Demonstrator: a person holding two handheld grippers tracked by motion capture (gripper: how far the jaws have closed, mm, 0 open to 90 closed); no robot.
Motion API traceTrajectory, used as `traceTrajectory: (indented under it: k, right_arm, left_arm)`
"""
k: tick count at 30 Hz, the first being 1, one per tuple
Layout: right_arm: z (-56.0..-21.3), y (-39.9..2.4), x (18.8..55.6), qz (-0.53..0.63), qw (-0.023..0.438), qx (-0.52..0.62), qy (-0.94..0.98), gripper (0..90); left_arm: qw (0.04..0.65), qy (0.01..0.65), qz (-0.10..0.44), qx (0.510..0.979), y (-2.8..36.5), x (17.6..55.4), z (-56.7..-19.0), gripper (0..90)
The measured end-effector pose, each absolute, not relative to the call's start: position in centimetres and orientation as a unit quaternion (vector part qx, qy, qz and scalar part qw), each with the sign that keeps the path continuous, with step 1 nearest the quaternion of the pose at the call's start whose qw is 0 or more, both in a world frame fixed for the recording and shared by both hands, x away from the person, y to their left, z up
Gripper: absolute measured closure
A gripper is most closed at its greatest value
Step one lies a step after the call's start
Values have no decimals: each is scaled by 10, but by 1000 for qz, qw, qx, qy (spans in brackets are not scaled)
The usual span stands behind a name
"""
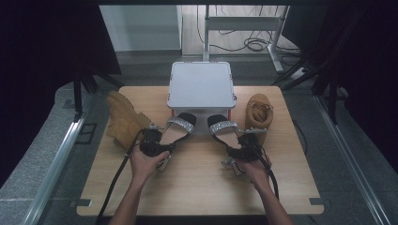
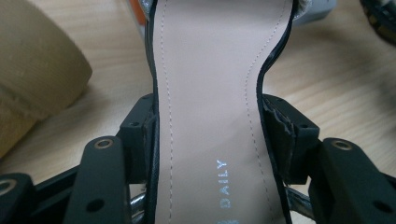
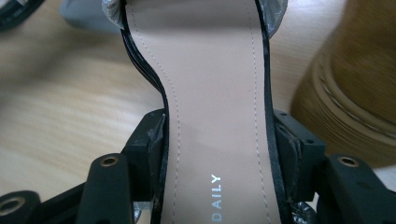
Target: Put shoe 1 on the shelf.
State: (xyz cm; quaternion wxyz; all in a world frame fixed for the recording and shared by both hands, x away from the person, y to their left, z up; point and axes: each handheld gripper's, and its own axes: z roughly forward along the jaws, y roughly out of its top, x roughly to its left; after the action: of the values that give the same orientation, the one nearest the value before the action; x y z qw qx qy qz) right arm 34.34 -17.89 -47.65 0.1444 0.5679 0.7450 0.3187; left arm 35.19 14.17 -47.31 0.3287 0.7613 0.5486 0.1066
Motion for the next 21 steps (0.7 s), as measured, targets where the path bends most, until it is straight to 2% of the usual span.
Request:
traceTrajectory:
  k: [5,21]
  right_arm:
    - [-473,-163,356,322,161,579,732,424]
    - [-488,-129,400,302,156,637,692,423]
  left_arm:
    - [334,560,109,750,132,365,-472,424]
    - [341,594,122,718,107,401,-492,427]
